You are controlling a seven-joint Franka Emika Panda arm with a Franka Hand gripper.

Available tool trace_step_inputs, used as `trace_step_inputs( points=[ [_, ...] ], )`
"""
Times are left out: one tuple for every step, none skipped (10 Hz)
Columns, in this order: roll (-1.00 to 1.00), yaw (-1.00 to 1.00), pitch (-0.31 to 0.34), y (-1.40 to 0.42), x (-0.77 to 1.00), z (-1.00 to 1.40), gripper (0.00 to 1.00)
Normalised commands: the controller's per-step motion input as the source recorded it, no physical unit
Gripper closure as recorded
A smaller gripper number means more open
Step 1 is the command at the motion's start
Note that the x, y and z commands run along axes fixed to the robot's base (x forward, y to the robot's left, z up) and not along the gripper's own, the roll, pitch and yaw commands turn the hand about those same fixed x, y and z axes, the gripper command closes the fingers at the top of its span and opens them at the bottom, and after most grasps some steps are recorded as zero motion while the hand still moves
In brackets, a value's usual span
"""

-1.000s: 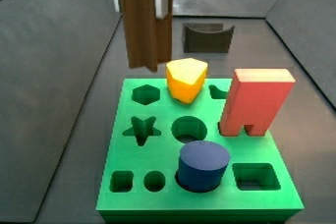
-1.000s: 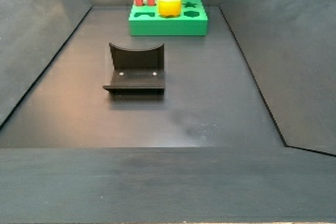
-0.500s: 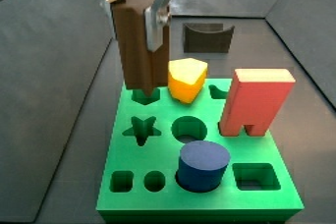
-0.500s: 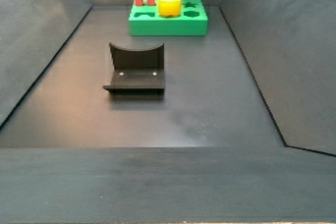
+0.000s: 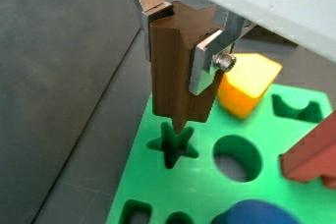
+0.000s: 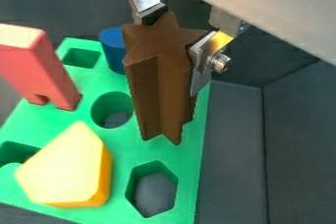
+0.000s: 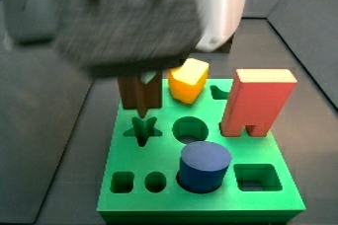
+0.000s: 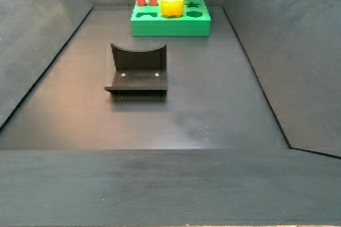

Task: Pick up the star object. Move up. Place the star object on the fixture. Regrasp the star object. Move to above the board. Insert the star object.
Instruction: Insert the star object.

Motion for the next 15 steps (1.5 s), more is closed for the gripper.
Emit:
trace_step_inputs(
  points=[
    [0.00,-0.09,0.000,-0.14,0.00,-0.18,1.00],
    [0.00,-0.03,0.000,-0.15,0.00,-0.09,1.00],
    [0.00,-0.03,0.000,-0.14,0.01,0.00,1.00],
    [0.00,-0.01,0.000,-0.17,0.03,-0.05,1.00],
    [0.00,-0.01,0.000,-0.14,0.00,-0.07,1.00],
    [0.00,-0.04,0.000,-0.09,0.04,-0.08,1.00],
    [0.00,0.00,-0.030,-0.09,0.10,-0.22,1.00],
    [-0.02,0.00,-0.046,-0.07,0.10,-0.27,1.00],
    [-0.01,0.00,-0.021,-0.04,0.01,-0.15,1.00],
    [-0.02,0.00,-0.004,0.00,0.00,-0.09,1.00],
    [0.00,0.00,-0.016,-0.02,0.01,-0.11,1.00],
    [0.00,-0.01,-0.029,-0.09,0.04,-0.19,1.00],
    [0.00,-0.02,-0.066,-0.16,0.01,-0.25,1.00],
    [0.00,0.00,0.000,-0.23,0.17,-0.02,1.00],
    [0.00,0.00,0.000,-0.23,0.16,0.00,1.00]
  ],
)
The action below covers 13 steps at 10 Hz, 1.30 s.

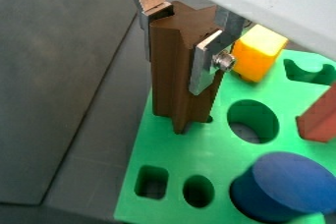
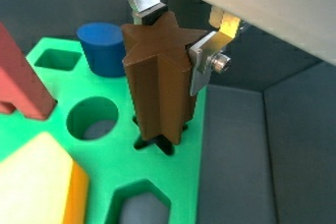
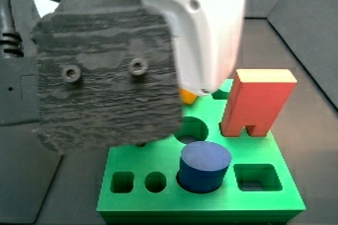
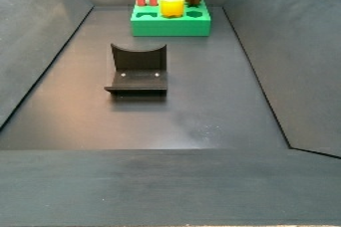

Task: Pick up the star object. Move up. Place the star object on the fixture. Regrasp the star object. Move to above the board. Insert the star object.
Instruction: Insert the star object.

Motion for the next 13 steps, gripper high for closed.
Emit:
trace_step_inputs(
  points=[
    [0.00,0.00,0.000,-0.08,0.03,0.00,1.00],
    [0.01,0.00,0.000,-0.04,0.08,0.00,1.00],
    [0.01,0.00,0.000,0.00,0.03,0.00,1.00],
    [0.03,0.00,0.033,0.00,0.27,0.00,1.00],
    [0.02,0.00,0.047,0.00,0.31,0.00,1.00],
    [0.00,0.00,0.036,0.01,0.19,0.00,1.00],
    [0.00,-0.04,0.040,0.02,0.03,0.00,1.00],
    [0.00,-0.05,0.017,0.07,0.00,-0.08,1.00],
    [0.02,-0.10,0.026,0.16,-0.05,-0.15,1.00],
    [0.02,-0.13,0.014,0.21,-0.14,-0.14,1.00],
    [0.00,0.00,0.009,0.13,-0.03,-0.11,1.00],
    [0.00,0.00,0.000,0.07,0.00,-0.11,1.00],
    [0.00,0.00,0.000,0.00,-0.12,-0.17,1.00]
  ],
)
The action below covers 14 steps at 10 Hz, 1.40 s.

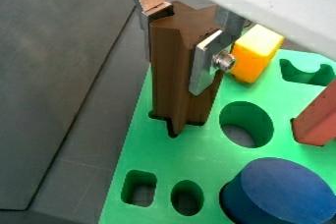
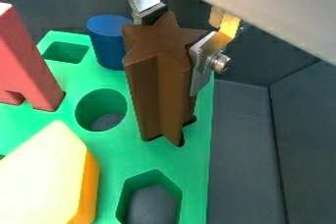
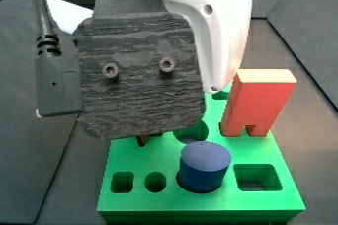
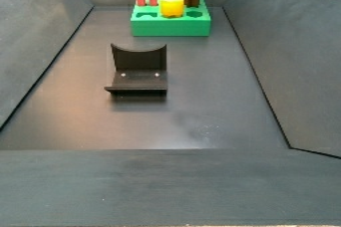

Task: Pick up the star object. Move up. Place the star object on the fixture. Regrasp the star object. Move to above the board. Insert the star object.
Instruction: Insert the star object.

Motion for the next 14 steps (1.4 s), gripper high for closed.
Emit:
trace_step_inputs(
  points=[
    [0.03,0.00,0.000,0.00,-0.08,-0.24,1.00],
    [0.09,0.04,0.000,0.00,-0.09,-0.29,1.00],
    [0.09,0.06,0.000,0.00,-0.16,-0.34,1.00],
    [0.04,0.00,0.000,-0.19,0.00,-0.21,1.00],
    [0.09,-0.05,0.000,-0.40,0.00,-0.21,1.00],
    [0.07,-0.15,0.000,-0.34,0.00,-0.17,1.00],
    [0.03,-0.07,0.014,-0.22,0.00,-0.14,1.00],
    [0.03,-0.21,0.000,-0.17,0.00,-0.13,1.00],
    [0.04,-0.13,0.000,-0.19,0.00,-0.40,1.00],
    [0.09,-0.13,-0.034,-0.13,0.00,-0.89,1.00],
    [0.03,-0.13,-0.033,-0.06,0.00,-1.00,1.00],
    [0.03,-0.18,0.000,-0.01,0.08,-1.00,1.00],
    [0.03,-0.50,0.000,0.00,0.35,-1.00,1.00],
    [0.01,-0.69,0.009,0.07,0.45,-1.00,1.00]
  ],
)
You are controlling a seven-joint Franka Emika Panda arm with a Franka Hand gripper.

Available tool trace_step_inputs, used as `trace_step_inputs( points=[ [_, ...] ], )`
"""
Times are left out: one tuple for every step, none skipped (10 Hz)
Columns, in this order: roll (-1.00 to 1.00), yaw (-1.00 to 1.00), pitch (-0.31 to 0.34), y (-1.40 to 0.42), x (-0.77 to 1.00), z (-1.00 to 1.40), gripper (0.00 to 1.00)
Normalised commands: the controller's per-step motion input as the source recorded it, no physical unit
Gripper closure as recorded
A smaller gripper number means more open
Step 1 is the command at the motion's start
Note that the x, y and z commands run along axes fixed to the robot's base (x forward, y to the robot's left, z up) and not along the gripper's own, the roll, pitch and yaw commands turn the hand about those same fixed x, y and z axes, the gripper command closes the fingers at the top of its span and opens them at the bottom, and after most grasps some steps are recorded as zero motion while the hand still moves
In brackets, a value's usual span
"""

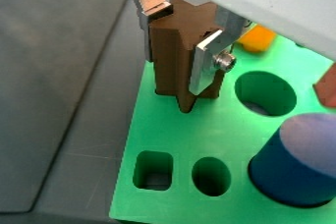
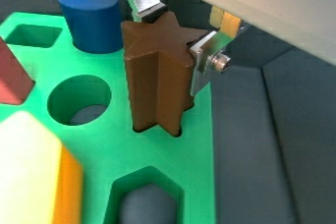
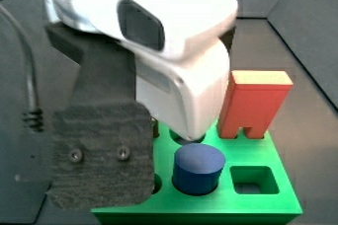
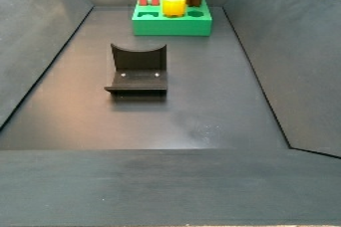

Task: Pick up the star object. Move up. Place the star object on the fixture. Regrasp the star object. Move to above the board. Insert the star object.
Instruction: Insert the star object.

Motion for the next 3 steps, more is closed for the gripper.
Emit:
trace_step_inputs(
  points=[
    [0.05,-0.70,0.030,0.05,0.49,-1.00,1.00],
    [-0.03,-0.50,0.053,0.12,-0.03,-0.79,1.00],
    [0.00,0.00,0.000,0.00,0.00,0.00,1.00]
  ],
)
